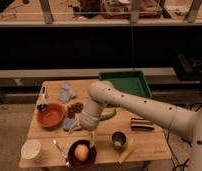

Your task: Place apple in purple bowl

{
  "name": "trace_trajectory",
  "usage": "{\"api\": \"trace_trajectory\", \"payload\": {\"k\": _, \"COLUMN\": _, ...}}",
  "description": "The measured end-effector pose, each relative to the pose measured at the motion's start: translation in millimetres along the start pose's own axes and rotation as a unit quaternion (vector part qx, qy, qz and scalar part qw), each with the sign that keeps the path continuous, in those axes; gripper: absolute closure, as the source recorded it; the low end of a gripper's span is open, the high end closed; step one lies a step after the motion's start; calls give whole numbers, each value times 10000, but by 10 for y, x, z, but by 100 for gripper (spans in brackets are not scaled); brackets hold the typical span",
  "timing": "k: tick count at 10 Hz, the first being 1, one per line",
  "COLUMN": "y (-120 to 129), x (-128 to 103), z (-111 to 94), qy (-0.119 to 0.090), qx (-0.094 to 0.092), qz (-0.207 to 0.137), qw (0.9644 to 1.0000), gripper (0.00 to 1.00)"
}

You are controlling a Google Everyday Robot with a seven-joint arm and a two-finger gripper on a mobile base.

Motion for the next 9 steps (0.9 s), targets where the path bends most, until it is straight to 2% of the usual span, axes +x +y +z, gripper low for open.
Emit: {"api": "trace_trajectory", "payload": {"k": 9, "y": -15, "x": -15, "z": 11, "qy": -10, "qx": -20, "qz": -27, "qw": 10000, "gripper": 20}}
